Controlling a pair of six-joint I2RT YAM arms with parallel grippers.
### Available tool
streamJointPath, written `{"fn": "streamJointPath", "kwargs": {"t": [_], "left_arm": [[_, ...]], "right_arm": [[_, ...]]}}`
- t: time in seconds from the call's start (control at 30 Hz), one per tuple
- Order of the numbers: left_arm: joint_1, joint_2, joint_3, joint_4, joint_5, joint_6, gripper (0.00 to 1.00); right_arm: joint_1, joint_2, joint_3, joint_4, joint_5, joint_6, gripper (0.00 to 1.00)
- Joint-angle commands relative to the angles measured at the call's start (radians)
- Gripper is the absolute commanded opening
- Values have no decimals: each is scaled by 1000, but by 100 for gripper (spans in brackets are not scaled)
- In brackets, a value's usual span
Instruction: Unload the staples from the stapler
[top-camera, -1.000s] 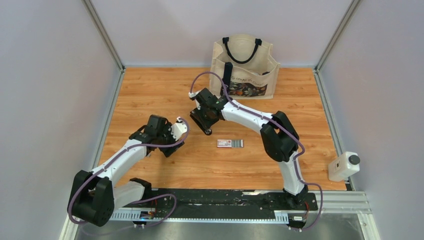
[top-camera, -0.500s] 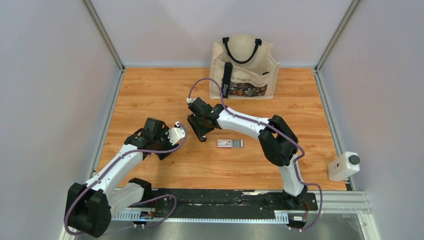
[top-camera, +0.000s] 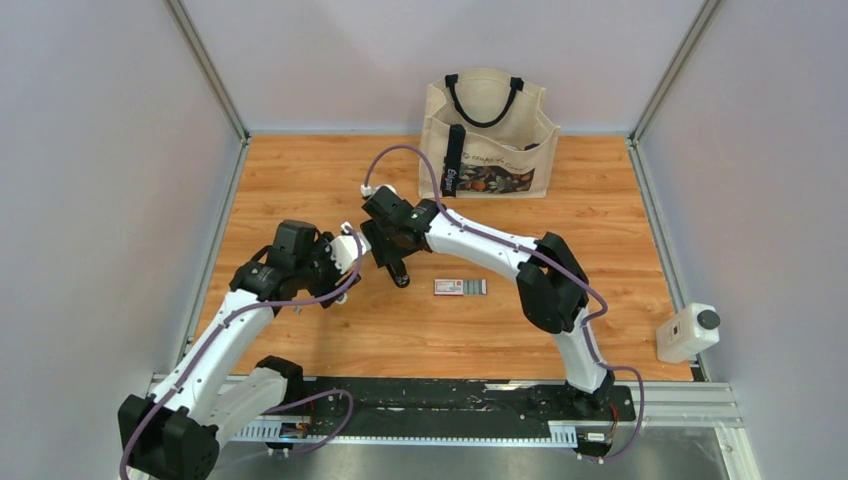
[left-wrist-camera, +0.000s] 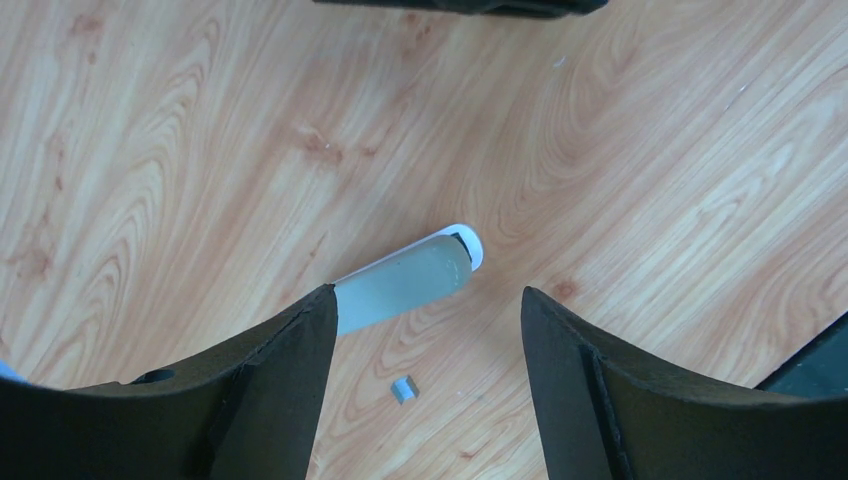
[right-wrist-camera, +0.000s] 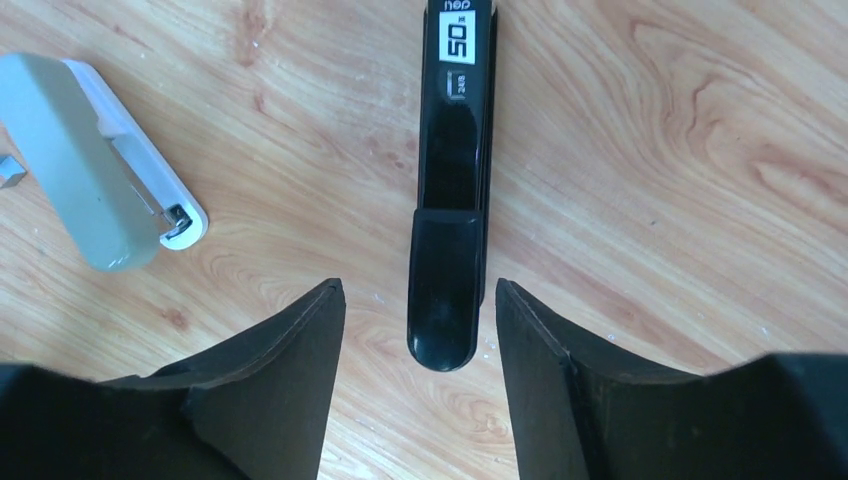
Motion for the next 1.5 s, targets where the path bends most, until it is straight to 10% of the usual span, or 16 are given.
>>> {"fn": "streamJointPath", "kwargs": {"t": [0.0, 0.3, 0.57, 1.47], "left_arm": [[-7, -30, 52, -32, 65, -79, 76], [-5, -22, 74, -16, 68, -157, 82], [-5, 34, 79, -4, 53, -200, 85], [-13, 334, 92, 223, 257, -269, 86]], "right_arm": [[-1, 46, 65, -50, 32, -25, 59], [-2, 65, 42, -67, 20, -27, 51], [-5, 54, 71, -73, 20, -33, 1], [-44, -362, -254, 212, -58, 215, 0]]}}
